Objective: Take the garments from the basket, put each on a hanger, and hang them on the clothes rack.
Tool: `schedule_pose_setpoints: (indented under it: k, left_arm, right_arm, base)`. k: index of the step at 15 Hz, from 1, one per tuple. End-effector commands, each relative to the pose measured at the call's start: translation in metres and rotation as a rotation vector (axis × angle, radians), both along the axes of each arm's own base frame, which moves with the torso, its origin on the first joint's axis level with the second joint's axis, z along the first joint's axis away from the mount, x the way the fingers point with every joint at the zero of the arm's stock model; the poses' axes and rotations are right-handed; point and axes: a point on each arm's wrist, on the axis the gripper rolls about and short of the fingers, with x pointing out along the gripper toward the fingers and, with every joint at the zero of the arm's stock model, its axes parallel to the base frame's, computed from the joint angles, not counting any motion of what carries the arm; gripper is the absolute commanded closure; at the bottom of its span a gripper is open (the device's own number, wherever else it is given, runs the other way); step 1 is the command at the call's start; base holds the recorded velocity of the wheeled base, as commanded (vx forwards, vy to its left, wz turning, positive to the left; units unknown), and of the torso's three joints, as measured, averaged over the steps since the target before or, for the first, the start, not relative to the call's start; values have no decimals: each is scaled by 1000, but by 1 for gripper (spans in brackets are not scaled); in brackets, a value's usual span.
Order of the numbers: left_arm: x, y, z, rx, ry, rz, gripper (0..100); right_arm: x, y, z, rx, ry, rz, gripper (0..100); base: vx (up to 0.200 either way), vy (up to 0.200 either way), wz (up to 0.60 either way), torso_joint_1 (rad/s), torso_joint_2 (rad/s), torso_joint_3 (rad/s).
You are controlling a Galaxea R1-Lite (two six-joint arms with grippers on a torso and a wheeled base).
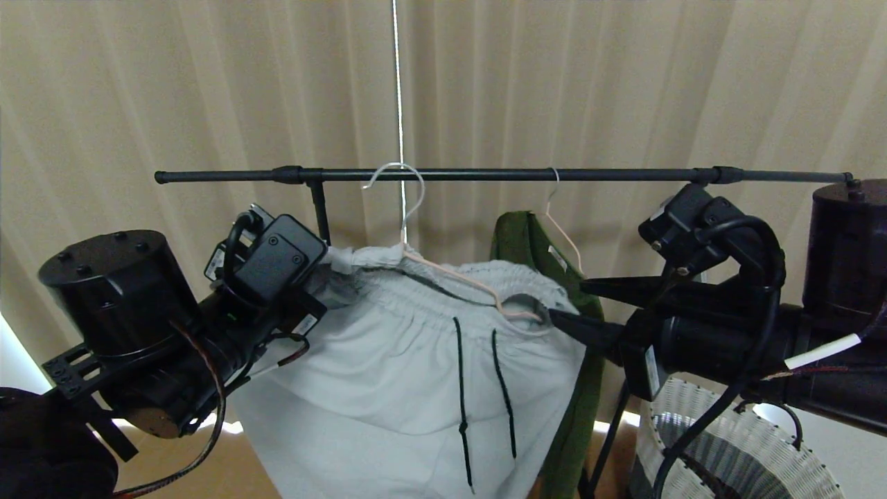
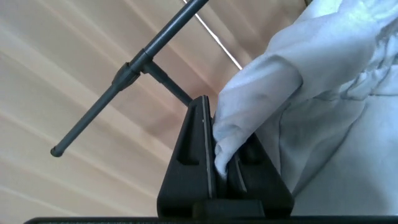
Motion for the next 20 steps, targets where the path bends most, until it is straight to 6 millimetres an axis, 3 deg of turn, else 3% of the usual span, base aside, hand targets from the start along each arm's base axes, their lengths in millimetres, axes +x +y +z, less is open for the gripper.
schedule_pose_setpoints:
  k: [1, 7, 13, 20]
  left_arm:
    - [2, -1, 0, -2, 0, 3, 100]
    - [8, -10, 0, -12, 0, 6, 100]
    - [-3, -28, 2, -96, 10, -73, 100]
    - [-13, -36, 6, -126, 5, -126, 100]
  right_arm:
    - [-3, -2, -3, -8, 6, 1, 0]
    - [-1, 1, 4, -105, -98, 67, 0]
    - [38, 28, -16, -142, -173, 36, 0]
    - [59, 21, -23, -219, -214, -87, 0]
  base:
    - [0, 0, 0, 0, 0, 0]
    - [0, 0, 0, 0, 0, 0]
    - [0, 0, 0, 0, 0, 0]
    - [0, 0, 0, 0, 0, 0]
